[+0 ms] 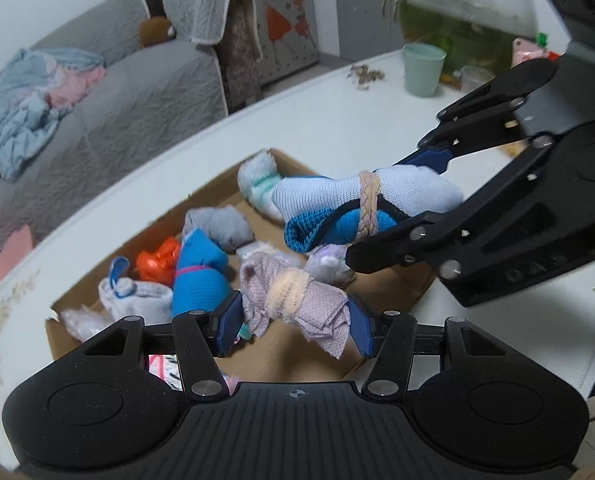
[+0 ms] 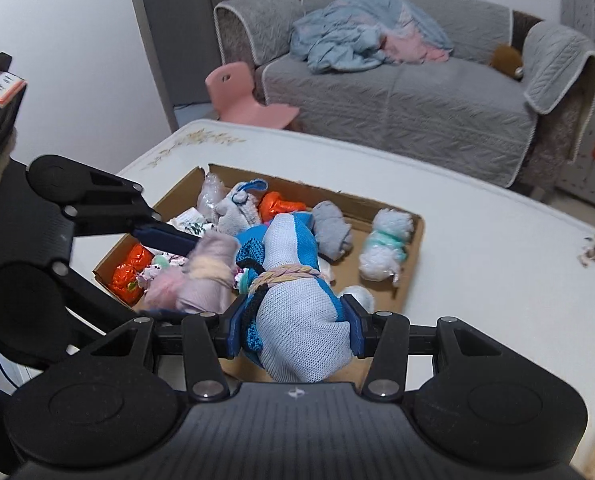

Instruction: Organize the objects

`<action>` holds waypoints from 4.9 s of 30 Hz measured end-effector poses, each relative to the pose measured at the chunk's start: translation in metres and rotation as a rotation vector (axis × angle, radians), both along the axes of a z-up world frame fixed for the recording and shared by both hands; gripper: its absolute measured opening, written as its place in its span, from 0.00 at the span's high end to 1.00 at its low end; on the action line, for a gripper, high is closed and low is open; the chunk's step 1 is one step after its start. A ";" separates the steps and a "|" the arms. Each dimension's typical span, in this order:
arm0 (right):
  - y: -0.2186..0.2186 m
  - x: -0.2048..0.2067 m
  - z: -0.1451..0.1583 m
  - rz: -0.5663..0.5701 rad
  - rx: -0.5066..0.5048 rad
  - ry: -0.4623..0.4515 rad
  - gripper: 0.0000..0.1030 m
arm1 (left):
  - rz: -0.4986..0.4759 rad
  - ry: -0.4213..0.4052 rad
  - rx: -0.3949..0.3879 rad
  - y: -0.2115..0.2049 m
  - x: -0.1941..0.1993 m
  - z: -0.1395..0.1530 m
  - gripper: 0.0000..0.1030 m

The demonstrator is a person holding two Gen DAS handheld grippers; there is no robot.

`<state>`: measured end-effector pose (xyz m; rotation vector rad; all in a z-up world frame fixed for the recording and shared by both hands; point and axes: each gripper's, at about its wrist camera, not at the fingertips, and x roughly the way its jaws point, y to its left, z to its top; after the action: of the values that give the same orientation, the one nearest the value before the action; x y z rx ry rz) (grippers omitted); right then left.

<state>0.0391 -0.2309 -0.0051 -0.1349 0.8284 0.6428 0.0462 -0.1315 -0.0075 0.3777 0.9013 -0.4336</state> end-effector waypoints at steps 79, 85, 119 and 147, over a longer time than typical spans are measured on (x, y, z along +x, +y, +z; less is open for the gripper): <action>0.005 0.015 -0.001 -0.137 0.085 0.140 0.01 | 0.574 0.140 0.016 0.081 -0.023 0.016 0.01; 0.011 0.015 -0.002 -0.187 0.090 0.112 0.01 | 0.644 0.157 0.036 0.092 -0.032 0.021 0.01; 0.030 0.012 -0.009 -0.100 -0.005 0.078 0.01 | 0.649 0.119 -0.028 0.096 -0.019 0.014 0.00; 0.027 0.011 -0.009 -0.076 -0.027 0.076 0.01 | 0.675 0.099 -0.037 0.107 -0.020 0.016 0.00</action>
<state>0.0504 -0.2041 -0.0144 -0.1030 0.9115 0.5678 0.0261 -0.0247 0.0084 0.0041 1.0536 0.1547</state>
